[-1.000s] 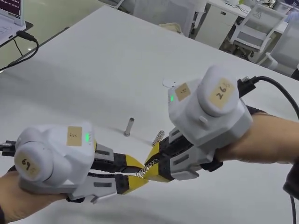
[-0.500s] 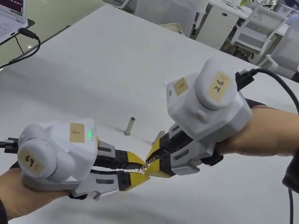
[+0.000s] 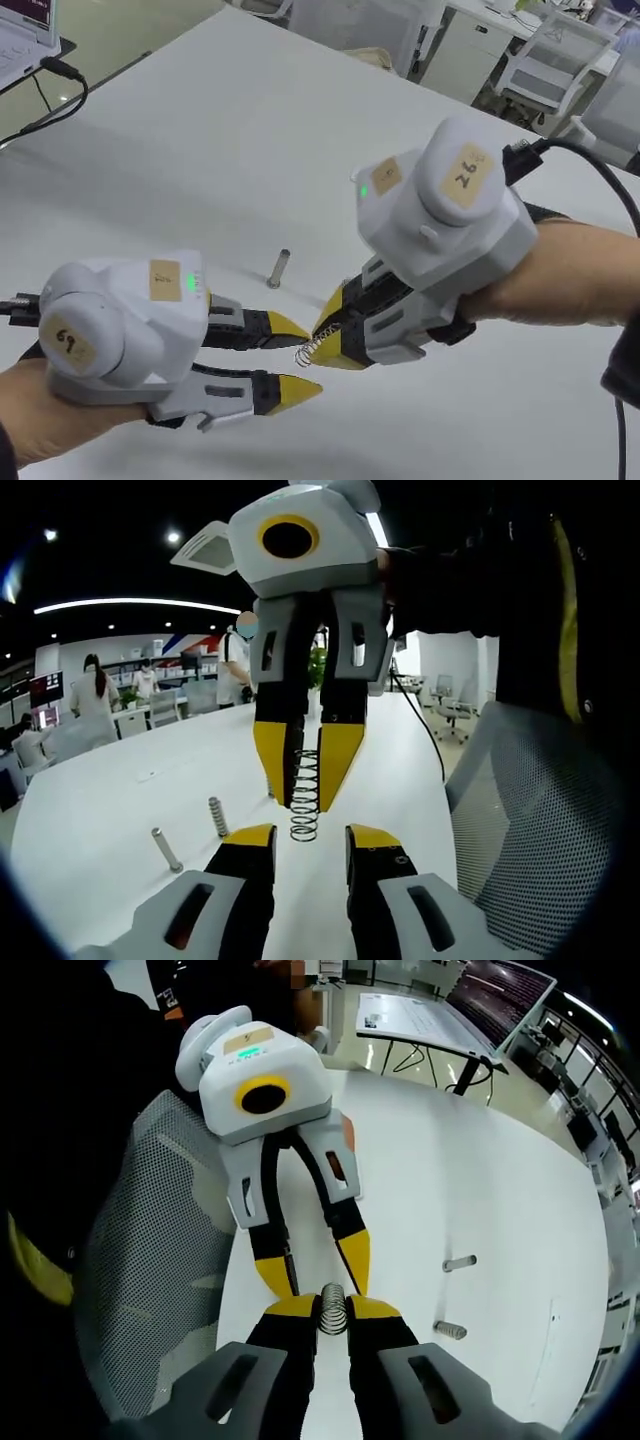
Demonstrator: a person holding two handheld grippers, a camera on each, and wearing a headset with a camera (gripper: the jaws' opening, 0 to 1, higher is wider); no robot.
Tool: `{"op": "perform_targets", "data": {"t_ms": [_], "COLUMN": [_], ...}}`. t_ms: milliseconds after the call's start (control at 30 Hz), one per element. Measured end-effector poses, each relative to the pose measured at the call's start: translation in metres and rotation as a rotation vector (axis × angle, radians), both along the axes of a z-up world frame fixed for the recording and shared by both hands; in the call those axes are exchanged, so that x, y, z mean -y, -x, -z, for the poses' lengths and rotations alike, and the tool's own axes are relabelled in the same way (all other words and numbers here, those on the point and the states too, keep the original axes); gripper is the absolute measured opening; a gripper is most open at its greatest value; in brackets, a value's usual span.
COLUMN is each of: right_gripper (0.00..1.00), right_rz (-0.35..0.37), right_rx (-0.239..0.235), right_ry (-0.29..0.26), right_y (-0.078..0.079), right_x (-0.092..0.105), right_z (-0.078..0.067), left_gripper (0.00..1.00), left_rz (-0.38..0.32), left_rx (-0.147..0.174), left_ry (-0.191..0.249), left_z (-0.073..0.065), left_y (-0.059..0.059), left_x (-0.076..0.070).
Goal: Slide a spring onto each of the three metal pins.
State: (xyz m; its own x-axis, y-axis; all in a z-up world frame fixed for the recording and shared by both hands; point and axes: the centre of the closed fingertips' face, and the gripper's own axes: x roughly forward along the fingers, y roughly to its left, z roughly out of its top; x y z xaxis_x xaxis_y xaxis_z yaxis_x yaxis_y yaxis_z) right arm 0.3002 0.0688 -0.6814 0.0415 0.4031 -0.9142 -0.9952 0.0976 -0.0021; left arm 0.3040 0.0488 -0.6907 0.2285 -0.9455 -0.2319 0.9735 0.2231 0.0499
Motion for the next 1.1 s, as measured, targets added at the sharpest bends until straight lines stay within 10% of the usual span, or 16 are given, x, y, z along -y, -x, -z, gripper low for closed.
{"op": "perform_targets", "data": {"t_ms": [433,1100], "right_gripper": [0.09,0.09], "right_rz": [0.010,0.036], "right_rx": [0.007,0.038], "right_ry": [-0.001,0.016], "right_y": [-0.005,-0.028], "right_x": [0.000,0.010], "right_z": [-0.002,-0.010], "left_gripper": [0.44,0.53], "left_rz": [-0.078,-0.171], "left_rx": [-0.026,-0.015], "left_ry": [-0.001,-0.012], "left_z": [0.004,0.010], "left_y": [-0.010,-0.022], "left_x": [-0.016,-0.044]}}
